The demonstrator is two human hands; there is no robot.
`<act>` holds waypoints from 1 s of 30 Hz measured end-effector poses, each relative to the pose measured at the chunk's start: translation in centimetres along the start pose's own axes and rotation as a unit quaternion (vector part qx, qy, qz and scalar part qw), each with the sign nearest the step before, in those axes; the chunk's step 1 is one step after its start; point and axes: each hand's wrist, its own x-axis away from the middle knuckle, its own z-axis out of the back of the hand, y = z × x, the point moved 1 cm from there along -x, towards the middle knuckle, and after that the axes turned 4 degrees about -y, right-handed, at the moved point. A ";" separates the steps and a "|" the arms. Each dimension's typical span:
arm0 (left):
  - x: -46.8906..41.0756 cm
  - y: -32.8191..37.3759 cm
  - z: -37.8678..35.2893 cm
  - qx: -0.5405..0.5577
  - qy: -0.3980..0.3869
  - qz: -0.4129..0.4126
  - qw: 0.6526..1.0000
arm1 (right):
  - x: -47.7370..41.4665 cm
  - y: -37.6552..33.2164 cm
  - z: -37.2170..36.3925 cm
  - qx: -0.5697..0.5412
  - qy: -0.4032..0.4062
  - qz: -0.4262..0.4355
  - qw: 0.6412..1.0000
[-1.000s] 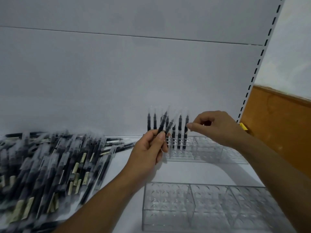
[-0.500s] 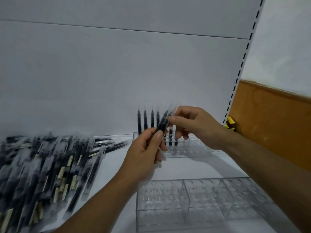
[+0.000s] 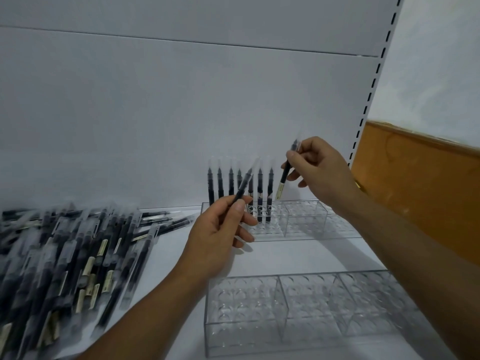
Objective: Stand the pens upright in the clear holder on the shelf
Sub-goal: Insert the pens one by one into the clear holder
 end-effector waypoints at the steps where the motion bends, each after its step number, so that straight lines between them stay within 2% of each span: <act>1: 0.0 0.0 0.0 0.000 -0.001 -0.001 1.000 | 0.0 0.0 0.1 0.011 0.002 0.004 1.000; 5: 0.0 0.0 0.0 0.002 -0.003 -0.002 1.000 | 0.0 0.1 0.4 0.054 0.010 0.007 0.998; 10: 0.0 0.0 0.0 0.003 -0.004 -0.003 1.000 | 0.1 0.5 -0.2 0.132 -0.094 -0.032 0.986; 22: 0.0 0.0 0.0 0.000 -0.006 -0.004 1.000 | -0.4 1.0 0.0 0.168 -0.066 -0.045 0.983; 26: 0.0 0.0 0.0 -0.002 -0.004 -0.006 1.000 | -0.1 0.6 0.1 0.134 -0.088 -0.047 0.986; 30: 0.0 0.0 0.0 -0.002 -0.002 -0.009 1.000 | 0.2 0.6 -0.1 0.184 -0.136 -0.057 0.972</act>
